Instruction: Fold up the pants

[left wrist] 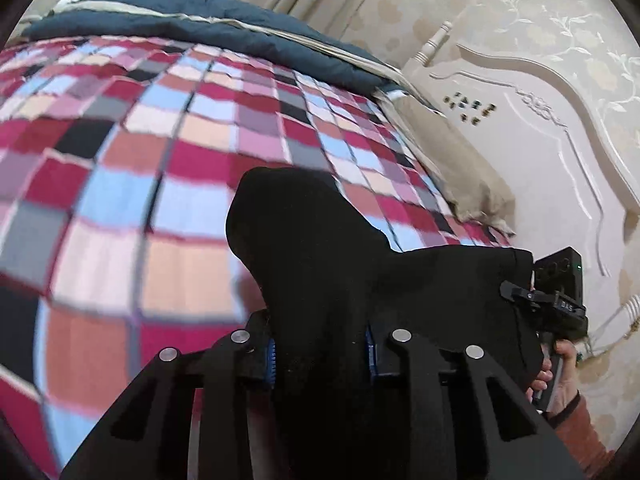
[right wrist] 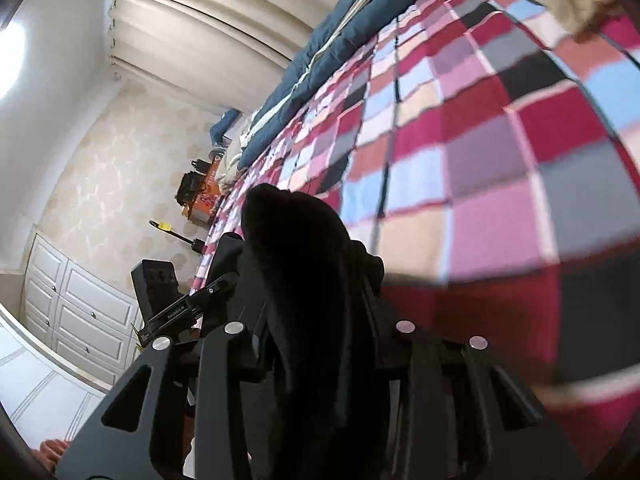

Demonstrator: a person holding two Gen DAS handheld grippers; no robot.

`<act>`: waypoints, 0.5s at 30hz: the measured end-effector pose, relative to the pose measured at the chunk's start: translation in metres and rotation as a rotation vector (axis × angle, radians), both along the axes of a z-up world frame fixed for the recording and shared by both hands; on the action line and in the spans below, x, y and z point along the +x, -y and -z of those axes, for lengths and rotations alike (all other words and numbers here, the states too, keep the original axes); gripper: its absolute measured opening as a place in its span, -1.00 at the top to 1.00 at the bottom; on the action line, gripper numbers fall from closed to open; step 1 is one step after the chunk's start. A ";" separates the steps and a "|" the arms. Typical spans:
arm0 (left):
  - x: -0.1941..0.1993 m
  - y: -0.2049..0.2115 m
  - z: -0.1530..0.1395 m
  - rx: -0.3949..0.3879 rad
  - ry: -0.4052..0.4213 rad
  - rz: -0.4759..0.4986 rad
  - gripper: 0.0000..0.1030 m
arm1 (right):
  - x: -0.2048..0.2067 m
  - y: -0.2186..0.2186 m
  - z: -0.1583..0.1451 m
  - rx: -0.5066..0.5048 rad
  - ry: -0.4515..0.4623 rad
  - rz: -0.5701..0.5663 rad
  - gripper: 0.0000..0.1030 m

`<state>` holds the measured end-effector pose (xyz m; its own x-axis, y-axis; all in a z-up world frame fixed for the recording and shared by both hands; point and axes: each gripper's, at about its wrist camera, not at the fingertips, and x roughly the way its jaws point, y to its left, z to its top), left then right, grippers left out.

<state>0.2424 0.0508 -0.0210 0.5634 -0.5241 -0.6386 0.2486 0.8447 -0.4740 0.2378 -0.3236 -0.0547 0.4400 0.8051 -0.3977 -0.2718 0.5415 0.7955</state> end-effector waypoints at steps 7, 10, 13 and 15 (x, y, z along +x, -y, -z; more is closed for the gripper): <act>0.071 -0.029 0.010 0.078 -0.045 -0.054 0.39 | 0.070 -0.031 0.012 0.042 -0.024 0.001 0.35; 0.086 -0.037 0.027 0.073 -0.092 -0.058 0.37 | 0.089 -0.032 0.034 0.053 -0.091 0.018 0.35; 0.090 -0.045 0.041 0.020 -0.100 -0.068 0.29 | 0.093 -0.028 0.050 0.128 -0.107 0.013 0.34; 0.089 -0.047 0.044 -0.003 -0.095 -0.066 0.26 | 0.093 -0.027 0.054 0.150 -0.093 0.005 0.34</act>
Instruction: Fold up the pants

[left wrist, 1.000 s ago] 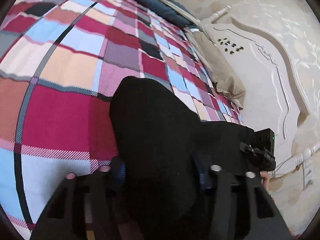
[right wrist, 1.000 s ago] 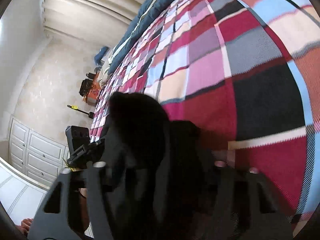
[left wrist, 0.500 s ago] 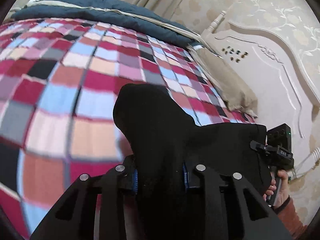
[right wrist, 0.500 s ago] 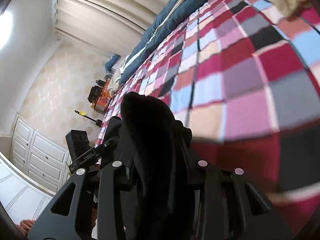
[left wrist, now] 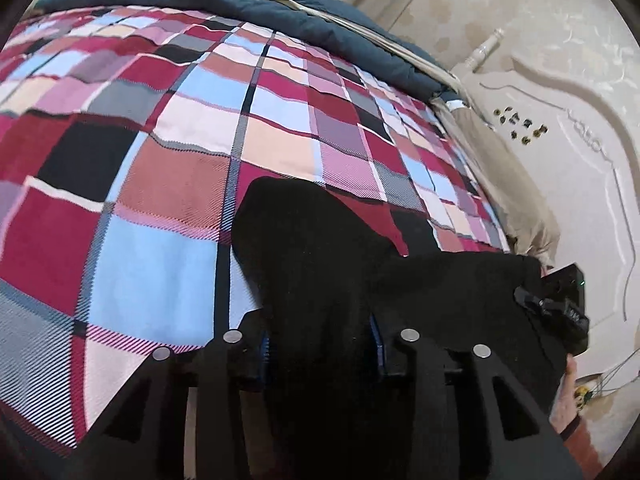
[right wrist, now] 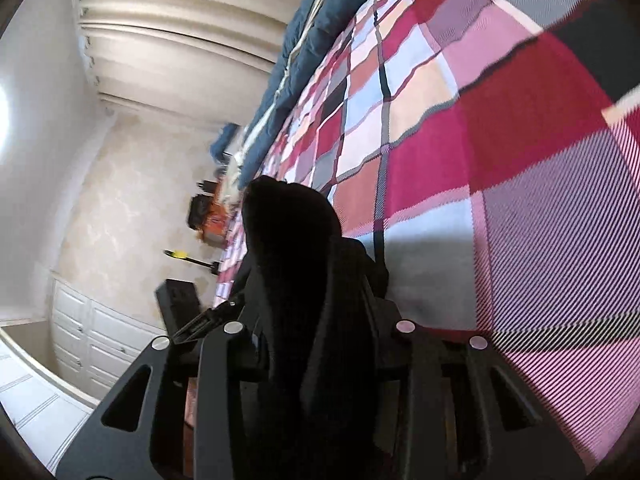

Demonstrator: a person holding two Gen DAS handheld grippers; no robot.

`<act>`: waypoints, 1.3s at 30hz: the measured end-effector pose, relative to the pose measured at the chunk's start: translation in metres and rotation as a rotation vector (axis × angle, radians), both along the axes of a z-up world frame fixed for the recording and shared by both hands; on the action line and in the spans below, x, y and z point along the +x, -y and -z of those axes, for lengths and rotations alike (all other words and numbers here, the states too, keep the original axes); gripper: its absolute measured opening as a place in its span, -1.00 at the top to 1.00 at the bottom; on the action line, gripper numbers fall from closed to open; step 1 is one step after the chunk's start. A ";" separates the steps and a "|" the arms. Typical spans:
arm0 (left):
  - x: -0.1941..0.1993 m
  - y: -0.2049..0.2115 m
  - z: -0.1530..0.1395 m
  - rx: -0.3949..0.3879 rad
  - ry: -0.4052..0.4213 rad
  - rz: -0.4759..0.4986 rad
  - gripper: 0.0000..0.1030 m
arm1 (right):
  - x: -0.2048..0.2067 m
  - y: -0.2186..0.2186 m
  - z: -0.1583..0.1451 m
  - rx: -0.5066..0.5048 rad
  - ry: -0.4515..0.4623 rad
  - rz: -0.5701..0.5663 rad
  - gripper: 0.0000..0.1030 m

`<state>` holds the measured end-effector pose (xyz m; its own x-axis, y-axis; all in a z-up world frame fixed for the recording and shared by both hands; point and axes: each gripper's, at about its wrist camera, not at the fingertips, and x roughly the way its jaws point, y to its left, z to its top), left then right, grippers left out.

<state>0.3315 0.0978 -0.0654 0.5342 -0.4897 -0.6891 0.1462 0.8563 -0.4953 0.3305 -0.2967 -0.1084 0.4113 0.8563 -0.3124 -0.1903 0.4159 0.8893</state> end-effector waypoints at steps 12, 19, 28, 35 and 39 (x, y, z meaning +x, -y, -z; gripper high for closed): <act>0.002 -0.002 0.003 -0.028 0.006 0.011 0.19 | 0.003 -0.002 0.005 0.015 0.021 0.004 0.35; 0.003 -0.005 0.003 -0.074 -0.008 0.018 0.06 | 0.000 0.003 0.007 0.030 0.011 0.012 0.28; -0.038 -0.027 -0.010 -0.174 -0.032 -0.024 -0.58 | -0.048 0.036 -0.005 0.094 -0.018 0.097 -0.28; -0.102 -0.048 -0.007 -0.306 -0.098 -0.039 -0.63 | -0.124 0.059 -0.013 0.059 -0.027 0.143 -0.55; -0.131 -0.045 -0.005 -0.369 -0.128 -0.024 -0.65 | -0.148 0.057 -0.010 0.089 -0.045 0.146 -0.59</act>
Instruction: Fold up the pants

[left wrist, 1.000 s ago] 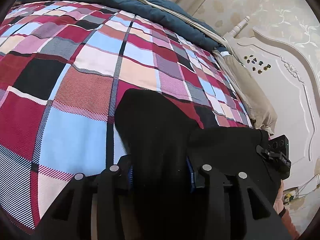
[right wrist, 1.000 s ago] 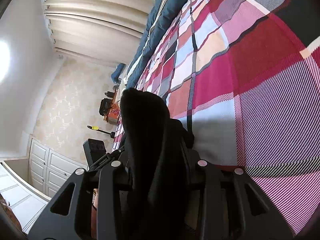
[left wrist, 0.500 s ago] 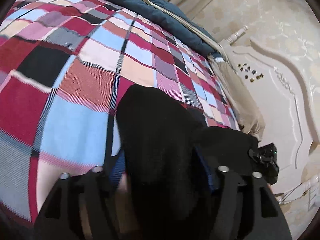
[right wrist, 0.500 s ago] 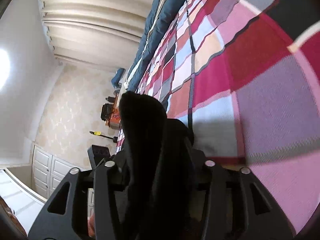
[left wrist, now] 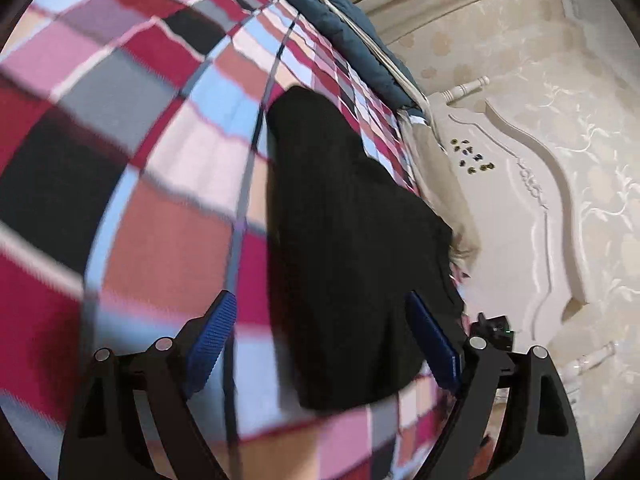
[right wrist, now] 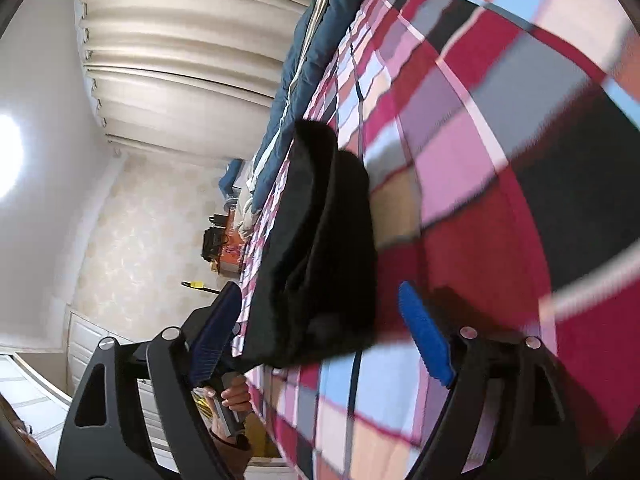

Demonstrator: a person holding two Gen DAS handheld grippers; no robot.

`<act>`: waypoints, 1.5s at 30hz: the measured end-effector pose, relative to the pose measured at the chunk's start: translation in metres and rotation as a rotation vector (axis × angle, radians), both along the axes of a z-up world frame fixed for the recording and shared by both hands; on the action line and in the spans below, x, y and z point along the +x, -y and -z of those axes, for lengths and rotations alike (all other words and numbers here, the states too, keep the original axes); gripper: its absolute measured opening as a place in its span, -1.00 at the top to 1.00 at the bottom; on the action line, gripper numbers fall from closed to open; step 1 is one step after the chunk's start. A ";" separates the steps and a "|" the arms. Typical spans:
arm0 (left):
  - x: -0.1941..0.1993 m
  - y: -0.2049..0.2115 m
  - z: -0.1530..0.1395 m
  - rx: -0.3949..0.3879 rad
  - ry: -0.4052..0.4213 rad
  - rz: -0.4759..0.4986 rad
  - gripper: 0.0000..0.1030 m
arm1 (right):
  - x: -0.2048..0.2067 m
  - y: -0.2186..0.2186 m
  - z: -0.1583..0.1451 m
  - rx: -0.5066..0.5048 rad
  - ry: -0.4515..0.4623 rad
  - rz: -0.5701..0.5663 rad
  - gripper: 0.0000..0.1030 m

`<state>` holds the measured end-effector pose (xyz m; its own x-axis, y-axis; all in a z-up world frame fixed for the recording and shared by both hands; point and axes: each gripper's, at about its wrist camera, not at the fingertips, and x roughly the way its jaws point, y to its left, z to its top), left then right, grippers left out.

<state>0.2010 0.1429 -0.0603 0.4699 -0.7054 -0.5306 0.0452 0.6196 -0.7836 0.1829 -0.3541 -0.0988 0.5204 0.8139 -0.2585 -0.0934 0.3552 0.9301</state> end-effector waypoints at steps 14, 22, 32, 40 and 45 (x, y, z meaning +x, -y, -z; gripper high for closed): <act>-0.005 0.026 0.006 0.020 0.011 -0.033 -0.68 | 0.011 -0.057 -0.004 -0.123 -0.056 -0.032 -0.76; -0.010 0.029 0.012 0.023 0.003 -0.049 0.01 | 0.016 -0.067 0.006 -0.185 -0.099 -0.046 0.14; -0.023 0.036 -0.003 0.120 0.029 -0.056 0.20 | -0.003 -0.061 0.000 -0.148 -0.063 -0.045 0.30; -0.046 0.042 -0.009 0.176 0.043 -0.053 0.20 | -0.022 -0.056 0.002 -0.127 -0.067 -0.055 0.30; -0.062 0.044 -0.009 0.184 0.048 -0.054 0.20 | -0.036 -0.050 0.006 -0.116 -0.069 -0.058 0.30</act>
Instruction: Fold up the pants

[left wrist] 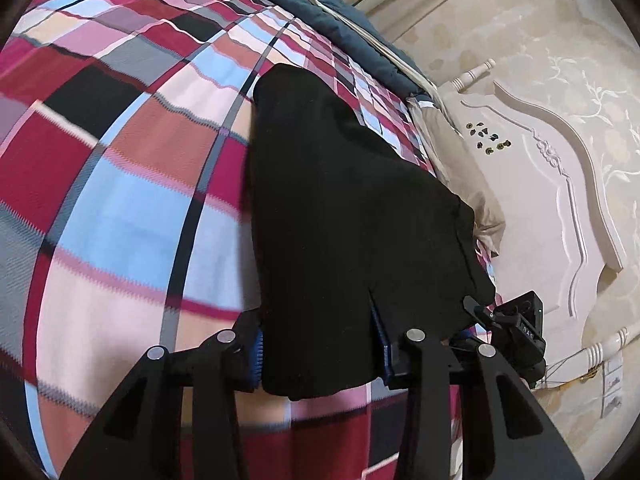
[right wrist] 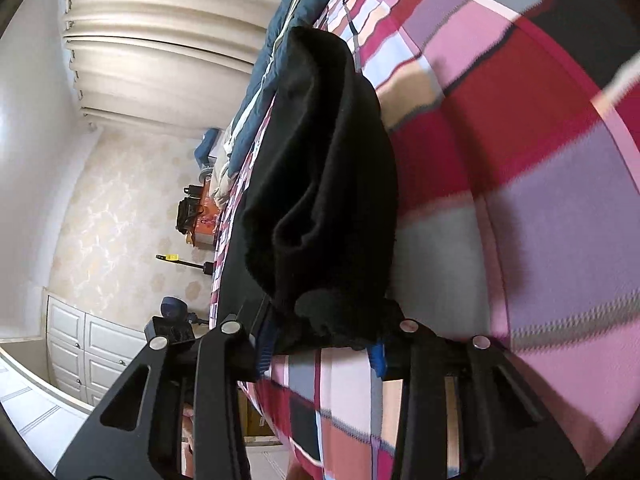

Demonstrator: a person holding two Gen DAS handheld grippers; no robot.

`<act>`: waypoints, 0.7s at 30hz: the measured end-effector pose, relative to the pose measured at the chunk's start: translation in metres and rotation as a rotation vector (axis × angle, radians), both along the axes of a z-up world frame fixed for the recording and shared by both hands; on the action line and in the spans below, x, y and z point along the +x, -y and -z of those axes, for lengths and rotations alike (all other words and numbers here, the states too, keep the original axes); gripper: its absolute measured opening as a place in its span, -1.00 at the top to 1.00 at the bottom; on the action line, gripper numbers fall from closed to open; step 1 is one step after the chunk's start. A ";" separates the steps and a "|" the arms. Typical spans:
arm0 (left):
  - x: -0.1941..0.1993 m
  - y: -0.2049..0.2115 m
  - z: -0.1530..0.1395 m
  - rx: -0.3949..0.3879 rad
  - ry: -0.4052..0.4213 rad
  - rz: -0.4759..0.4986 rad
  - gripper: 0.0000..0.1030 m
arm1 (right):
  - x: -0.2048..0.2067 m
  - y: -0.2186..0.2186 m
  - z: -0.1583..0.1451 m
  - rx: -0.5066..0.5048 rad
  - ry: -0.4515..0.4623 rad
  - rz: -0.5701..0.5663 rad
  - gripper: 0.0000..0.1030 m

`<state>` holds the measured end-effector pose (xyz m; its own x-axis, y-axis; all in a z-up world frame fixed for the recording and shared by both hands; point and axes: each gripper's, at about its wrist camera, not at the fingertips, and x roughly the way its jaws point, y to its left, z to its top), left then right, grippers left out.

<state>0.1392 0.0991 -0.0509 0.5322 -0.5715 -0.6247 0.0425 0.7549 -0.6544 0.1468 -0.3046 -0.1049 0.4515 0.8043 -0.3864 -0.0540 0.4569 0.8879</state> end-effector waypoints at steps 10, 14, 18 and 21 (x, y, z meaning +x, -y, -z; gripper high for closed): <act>-0.014 0.000 0.001 0.011 0.006 0.002 0.20 | 0.001 0.000 0.001 0.004 -0.001 0.005 0.30; -0.014 0.000 0.001 0.010 0.005 0.003 0.20 | 0.004 -0.001 0.001 0.006 -0.004 0.004 0.30; -0.017 -0.001 0.001 0.010 0.002 0.004 0.20 | 0.004 0.000 0.001 0.009 -0.007 0.002 0.30; -0.021 -0.001 0.000 0.010 -0.001 0.005 0.19 | 0.002 0.001 0.002 0.014 -0.009 -0.001 0.30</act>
<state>0.1180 0.1005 -0.0513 0.5285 -0.5678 -0.6310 0.0461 0.7615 -0.6466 0.1491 -0.3061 -0.1068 0.4475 0.8099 -0.3793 -0.0468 0.4448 0.8944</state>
